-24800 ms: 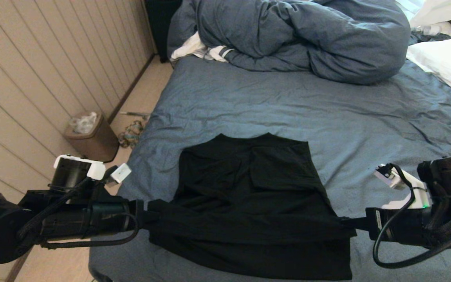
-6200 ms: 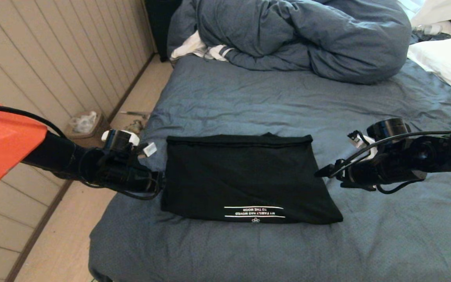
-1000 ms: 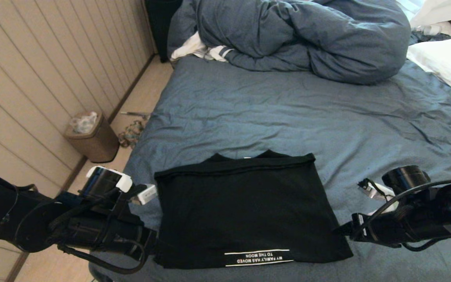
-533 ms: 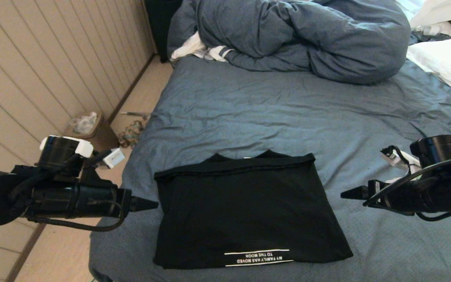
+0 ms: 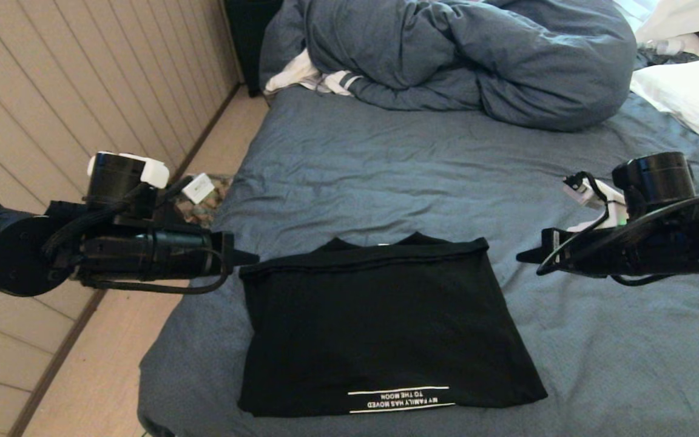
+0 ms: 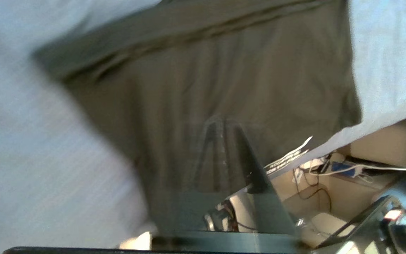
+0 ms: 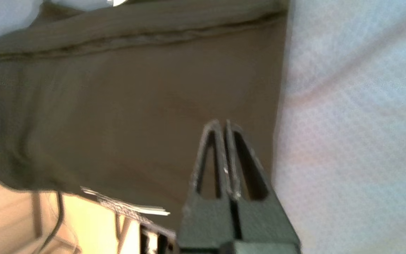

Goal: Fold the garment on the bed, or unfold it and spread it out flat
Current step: Fold the black T-shirt

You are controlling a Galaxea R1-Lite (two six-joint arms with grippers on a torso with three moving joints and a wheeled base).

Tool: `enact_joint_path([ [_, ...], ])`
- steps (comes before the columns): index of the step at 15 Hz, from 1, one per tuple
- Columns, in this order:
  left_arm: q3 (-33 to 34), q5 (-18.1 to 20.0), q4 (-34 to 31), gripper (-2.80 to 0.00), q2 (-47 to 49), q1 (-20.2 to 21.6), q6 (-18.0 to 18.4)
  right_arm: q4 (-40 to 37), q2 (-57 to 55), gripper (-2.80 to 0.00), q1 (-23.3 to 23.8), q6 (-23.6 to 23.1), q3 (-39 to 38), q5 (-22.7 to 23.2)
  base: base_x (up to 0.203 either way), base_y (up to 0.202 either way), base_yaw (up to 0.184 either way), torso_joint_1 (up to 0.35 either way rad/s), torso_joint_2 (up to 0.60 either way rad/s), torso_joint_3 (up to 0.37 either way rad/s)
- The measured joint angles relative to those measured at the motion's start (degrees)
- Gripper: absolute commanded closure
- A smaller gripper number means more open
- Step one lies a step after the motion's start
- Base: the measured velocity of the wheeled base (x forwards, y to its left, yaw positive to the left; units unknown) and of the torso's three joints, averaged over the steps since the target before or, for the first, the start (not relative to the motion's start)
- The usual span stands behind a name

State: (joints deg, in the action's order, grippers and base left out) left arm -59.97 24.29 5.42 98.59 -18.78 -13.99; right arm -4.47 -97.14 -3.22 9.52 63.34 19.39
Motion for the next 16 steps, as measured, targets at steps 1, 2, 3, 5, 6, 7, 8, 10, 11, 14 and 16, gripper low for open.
enact_joint_path([
  [1, -1.24, -0.75, 0.00, 0.00, 1.02, -1.61, -0.65, -1.65, -0.82, 0.00, -2.46, 0.32, 2.02, -0.06, 0.000, 0.000, 0.000, 0.000, 0.00, 0.000],
  [2, -2.13, -1.91, 0.07, 0.00, 2.10, -2.94, -1.46, -2.80, -2.03, 0.00, -5.10, 0.87, 3.75, -0.48, 0.000, 0.000, 0.000, 0.000, 0.00, 0.000],
  [3, -2.81, -3.06, 0.14, 0.00, 3.39, -4.00, -1.99, -3.37, -3.80, 0.00, -7.98, 1.30, 5.85, -1.93, 0.000, 0.000, 0.000, 0.000, 0.00, 0.000],
  [5, -3.08, -4.15, 2.25, 0.00, 6.18, -5.37, -2.29, -3.67, -8.05, 0.00, -12.35, 1.75, 10.67, -6.83, 0.000, 0.000, 0.000, 0.000, 0.00, 0.000],
  [6, -2.23, -4.71, 4.93, 0.00, 7.67, -6.02, -2.29, -3.69, -10.31, 0.00, -14.15, 1.92, 13.25, -8.81, 0.000, 0.000, 0.000, 0.000, 0.00, 0.000],
  [7, -0.82, -5.65, 7.94, 0.00, 9.09, -6.44, -2.12, -3.79, -12.38, 0.00, -15.70, 2.11, 15.46, -9.80, 0.000, 0.000, 0.000, 0.000, 0.00, 0.000],
  [8, 0.37, -6.84, 10.97, 0.00, 10.48, -6.76, -2.00, -3.77, -14.18, 0.00, -16.95, 2.30, 17.16, -10.21, 0.000, 0.000, 0.000, 0.000, 0.00, 0.000],
  [10, 1.87, -10.16, 17.17, 0.00, 13.68, -7.13, -1.83, -3.73, -17.58, 0.00, -18.41, 2.51, 20.09, -10.35, 0.000, 0.000, 0.000, 0.000, 0.00, 0.000],
  [11, 2.20, -11.52, 19.52, 0.00, 15.13, -7.18, -1.77, -3.69, -18.81, 0.00, -18.52, 2.58, 21.22, -10.41, 0.000, 0.000, 0.000, 0.000, 0.00, 0.000],
  [14, 2.37, -12.31, 22.34, 0.00, 18.63, -7.19, -1.66, -3.71, -21.54, 0.00, -18.29, 3.28, 24.03, -10.49, 0.000, 0.000, 0.000, 0.000, 0.00, 0.000],
  [16, 2.12, -12.31, 22.52, 0.00, 20.29, -7.20, -1.60, -3.65, -22.35, 0.00, -17.96, 3.43, 24.55, -10.51, 0.000, 0.000, 0.000, 0.000, 0.00, 0.000],
])
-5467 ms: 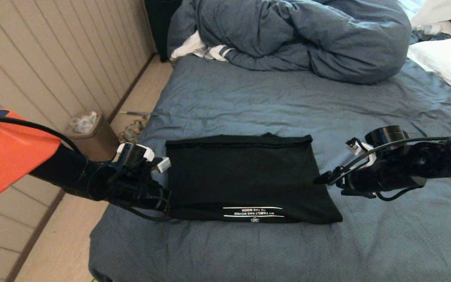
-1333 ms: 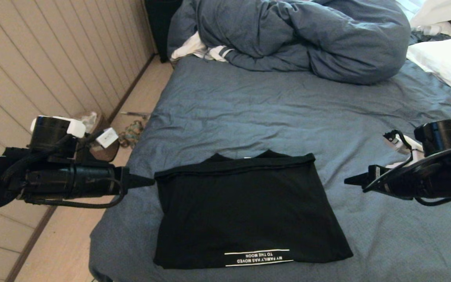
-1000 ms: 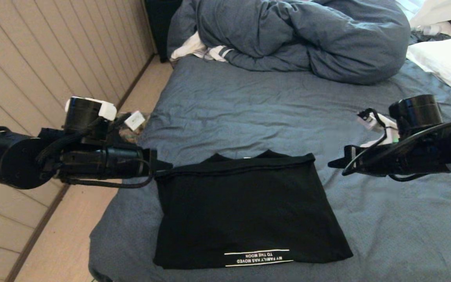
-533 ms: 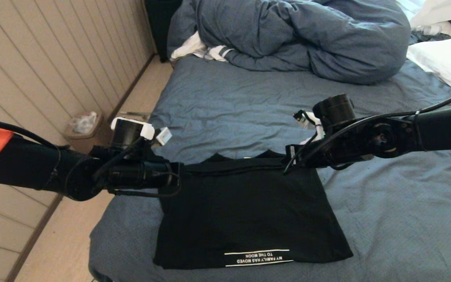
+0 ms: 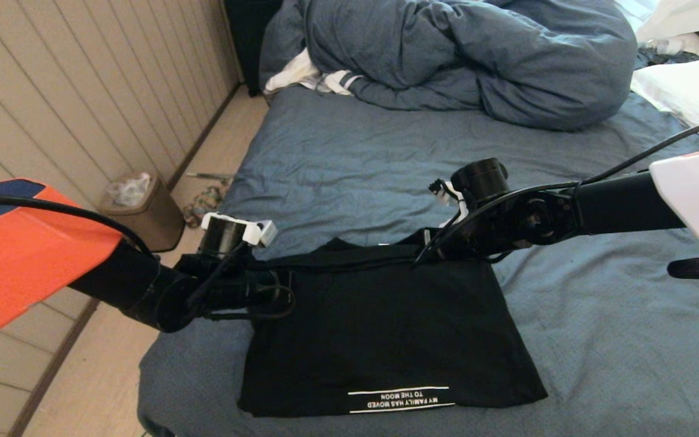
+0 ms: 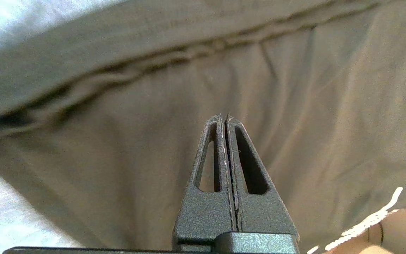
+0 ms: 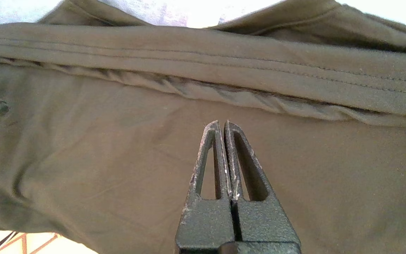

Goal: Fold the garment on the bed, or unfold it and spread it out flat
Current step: Fold the black T-shirt

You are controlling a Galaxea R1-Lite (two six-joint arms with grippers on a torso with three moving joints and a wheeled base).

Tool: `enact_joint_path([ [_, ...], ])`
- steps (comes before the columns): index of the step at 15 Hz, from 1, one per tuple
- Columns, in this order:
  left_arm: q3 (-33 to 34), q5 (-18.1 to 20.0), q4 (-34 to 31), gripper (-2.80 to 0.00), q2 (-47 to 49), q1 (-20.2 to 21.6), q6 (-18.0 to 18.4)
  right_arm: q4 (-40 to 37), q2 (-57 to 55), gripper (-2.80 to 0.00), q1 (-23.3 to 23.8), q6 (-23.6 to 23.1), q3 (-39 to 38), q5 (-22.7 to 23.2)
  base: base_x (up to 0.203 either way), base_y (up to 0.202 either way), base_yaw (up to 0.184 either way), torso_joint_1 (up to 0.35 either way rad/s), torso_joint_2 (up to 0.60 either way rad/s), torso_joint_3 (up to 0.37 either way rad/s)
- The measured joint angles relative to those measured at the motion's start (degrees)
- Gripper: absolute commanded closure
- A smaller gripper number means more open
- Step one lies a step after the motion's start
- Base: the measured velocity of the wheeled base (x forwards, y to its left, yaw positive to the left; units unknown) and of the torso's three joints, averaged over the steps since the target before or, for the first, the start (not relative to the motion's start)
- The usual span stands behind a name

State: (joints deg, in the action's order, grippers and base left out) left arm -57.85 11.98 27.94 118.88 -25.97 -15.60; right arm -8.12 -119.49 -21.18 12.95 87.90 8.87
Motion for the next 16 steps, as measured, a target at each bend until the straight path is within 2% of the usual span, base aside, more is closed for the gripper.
enact_joint_path([
  [4, -3.07, -0.38, 1.80, 0.00, 3.81, -0.04, 0.17, 0.05, -0.27, 0.00, 0.16, 0.00, -0.23, -0.04, 0.000, 0.000, 0.000, 0.000, 0.00, 0.000],
  [8, -8.18, -4.40, 3.51, 0.00, 8.32, 0.24, -0.22, 0.09, -0.11, 0.00, 0.16, 0.09, -0.72, -0.12, 0.000, 0.000, 0.000, 0.000, 0.00, 0.000],
  [11, -11.07, -5.27, 4.02, 0.00, 10.86, 1.49, -0.54, 0.09, 0.25, 0.00, 0.11, 0.17, -0.96, -0.31, 0.000, 0.000, 0.000, 0.000, 0.00, 0.000],
  [13, -12.67, -5.88, 4.02, 0.00, 11.39, 2.02, -2.14, 0.16, 0.39, 0.00, 0.05, 0.24, -1.56, -0.25, 0.000, 0.000, 0.000, 0.000, 0.00, 0.000],
  [16, -16.37, -10.29, 3.52, 0.00, 11.80, 2.21, -5.12, 1.36, 0.09, 0.00, -0.14, 0.26, -1.95, -0.23, 0.000, 0.000, 0.000, 0.000, 0.00, 0.000],
])
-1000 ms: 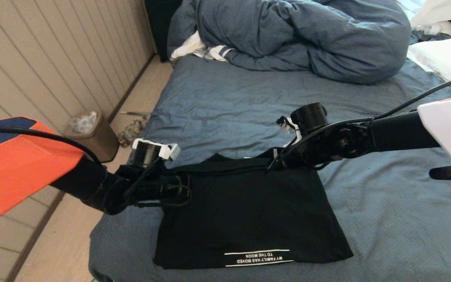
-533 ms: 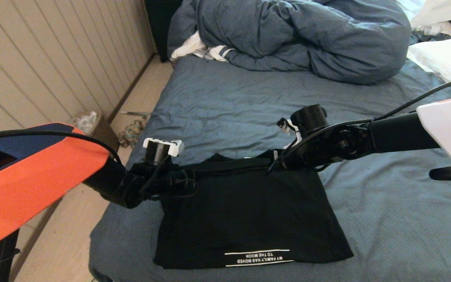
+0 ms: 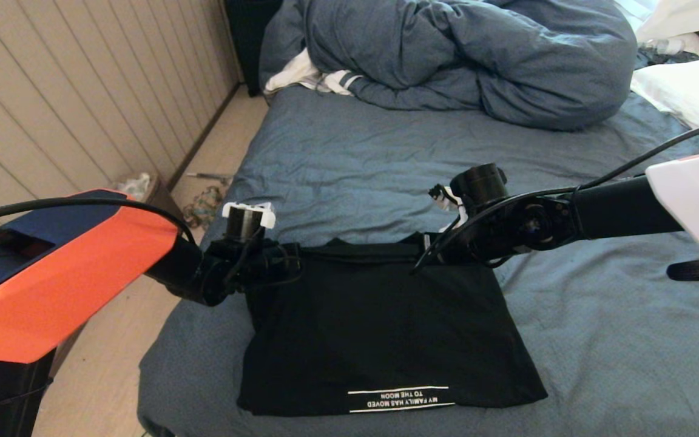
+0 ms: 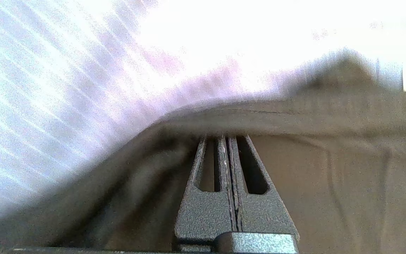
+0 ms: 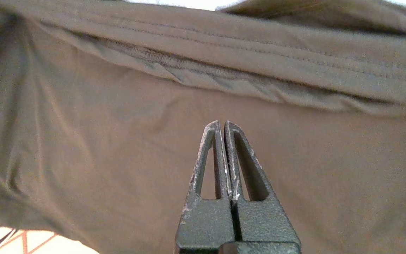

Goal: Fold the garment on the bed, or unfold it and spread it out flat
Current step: Fold the black T-shirt

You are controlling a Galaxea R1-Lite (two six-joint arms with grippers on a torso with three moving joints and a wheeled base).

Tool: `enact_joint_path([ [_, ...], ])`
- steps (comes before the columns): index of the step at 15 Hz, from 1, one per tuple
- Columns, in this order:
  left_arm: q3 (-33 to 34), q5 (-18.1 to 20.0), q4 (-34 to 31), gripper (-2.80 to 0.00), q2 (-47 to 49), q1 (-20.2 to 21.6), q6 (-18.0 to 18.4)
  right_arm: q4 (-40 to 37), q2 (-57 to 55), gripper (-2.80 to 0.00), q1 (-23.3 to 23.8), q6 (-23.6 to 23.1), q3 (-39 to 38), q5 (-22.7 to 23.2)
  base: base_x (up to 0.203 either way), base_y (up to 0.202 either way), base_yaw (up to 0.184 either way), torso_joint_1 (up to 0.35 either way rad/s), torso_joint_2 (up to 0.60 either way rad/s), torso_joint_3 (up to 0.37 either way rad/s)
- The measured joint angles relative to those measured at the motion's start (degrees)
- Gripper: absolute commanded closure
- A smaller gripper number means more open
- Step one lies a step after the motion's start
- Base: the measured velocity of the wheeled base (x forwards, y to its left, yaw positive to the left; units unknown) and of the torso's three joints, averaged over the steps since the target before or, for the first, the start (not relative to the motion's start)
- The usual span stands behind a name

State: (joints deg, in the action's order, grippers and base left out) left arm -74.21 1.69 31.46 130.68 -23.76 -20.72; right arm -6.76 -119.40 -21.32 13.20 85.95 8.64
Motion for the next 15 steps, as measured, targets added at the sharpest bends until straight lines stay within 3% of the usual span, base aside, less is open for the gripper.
enact_joint_path([
  [5, -5.81, -1.62, -5.12, 0.00, -0.14, -0.09, -1.86, 3.78, -0.44, 0.00, -0.32, -0.08, -1.74, -0.10, 0.000, 0.000, 0.000, 0.000, 0.00, 0.000],
  [10, -15.69, -5.43, -15.71, 0.00, -2.26, 0.41, -9.04, 6.21, -0.69, 0.00, -0.52, -0.10, -3.13, -0.69, 0.000, 0.000, 0.000, 0.000, 0.00, 0.000],
  [12, -14.46, -5.09, -17.32, 0.00, -4.79, 0.52, -9.82, 6.32, -0.89, 0.00, -1.05, -0.26, -3.23, -0.71, 0.000, 0.000, 0.000, 0.000, 0.00, 0.000],
  [15, -5.73, -3.70, -17.43, 0.00, -10.40, 0.59, -10.04, 6.37, -2.91, 0.00, -2.06, -0.20, -1.47, -1.82, 0.000, 0.000, 0.000, 0.000, 0.00, 0.000],
])
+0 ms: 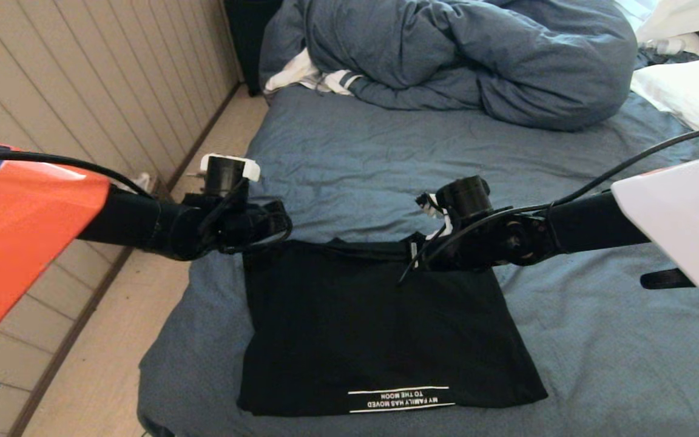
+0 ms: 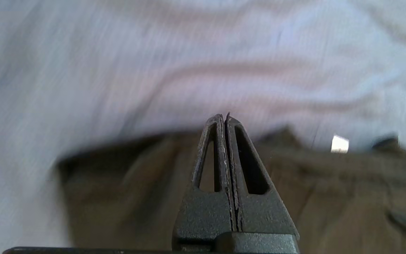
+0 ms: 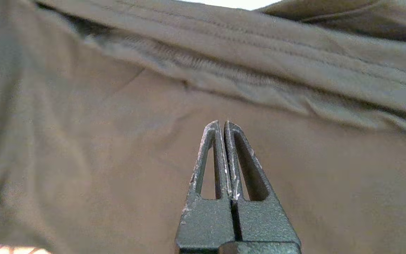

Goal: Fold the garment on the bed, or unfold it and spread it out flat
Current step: Fold the black T-shirt

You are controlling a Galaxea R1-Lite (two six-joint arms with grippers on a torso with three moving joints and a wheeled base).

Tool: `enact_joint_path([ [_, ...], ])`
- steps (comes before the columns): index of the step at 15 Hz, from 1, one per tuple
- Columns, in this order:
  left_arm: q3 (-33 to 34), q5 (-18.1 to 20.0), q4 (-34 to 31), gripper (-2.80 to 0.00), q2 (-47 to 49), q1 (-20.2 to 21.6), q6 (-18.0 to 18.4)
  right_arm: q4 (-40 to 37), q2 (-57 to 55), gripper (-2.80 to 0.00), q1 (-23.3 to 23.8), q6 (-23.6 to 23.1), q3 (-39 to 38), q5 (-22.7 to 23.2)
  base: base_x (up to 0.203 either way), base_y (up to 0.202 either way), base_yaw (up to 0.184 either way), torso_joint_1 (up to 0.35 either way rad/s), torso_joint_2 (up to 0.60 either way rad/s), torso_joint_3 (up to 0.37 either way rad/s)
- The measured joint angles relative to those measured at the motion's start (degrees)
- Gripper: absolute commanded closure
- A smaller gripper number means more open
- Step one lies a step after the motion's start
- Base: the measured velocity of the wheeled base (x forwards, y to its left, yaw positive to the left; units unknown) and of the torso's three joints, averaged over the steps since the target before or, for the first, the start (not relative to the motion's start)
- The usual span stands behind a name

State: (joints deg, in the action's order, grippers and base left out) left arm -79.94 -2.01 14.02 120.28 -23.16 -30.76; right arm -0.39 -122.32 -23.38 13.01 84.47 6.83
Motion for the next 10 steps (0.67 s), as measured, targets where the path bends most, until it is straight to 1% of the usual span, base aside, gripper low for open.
enact_joint_path([
  [2, 7.15, 2.51, 0.88, 0.00, -4.78, -0.09, -0.50, -0.02, -1.54, 0.00, 0.00, 0.00, 1.44, -0.29, 0.000, 0.000, 0.000, 0.000, 0.00, 0.000],
  [3, 11.25, 3.80, 2.42, 0.00, -7.30, -0.12, -0.80, 0.01, -2.35, 0.00, 0.25, 0.00, 1.96, -0.59, 0.000, 0.000, 0.000, 0.000, 0.00, 0.000],
  [6, 21.28, 5.27, 10.26, 0.00, -12.79, -0.07, -1.24, -0.03, -3.80, 0.00, 0.42, 0.02, 2.71, -1.37, 0.000, 0.000, 0.000, 0.000, 0.00, 0.000],
  [7, 23.13, 5.34, 12.63, 0.00, -13.90, -0.05, -1.33, -0.03, -4.09, 0.00, 0.42, 0.00, 2.71, -1.79, 0.000, 0.000, 0.000, 0.000, 0.00, 0.000],
  [10, 25.22, 5.45, 13.32, 0.00, -15.93, -0.05, -1.97, -0.02, -5.88, 0.00, 0.75, 0.07, 4.07, -2.54, 0.000, 0.000, 0.000, 0.000, 0.00, 0.000],
])
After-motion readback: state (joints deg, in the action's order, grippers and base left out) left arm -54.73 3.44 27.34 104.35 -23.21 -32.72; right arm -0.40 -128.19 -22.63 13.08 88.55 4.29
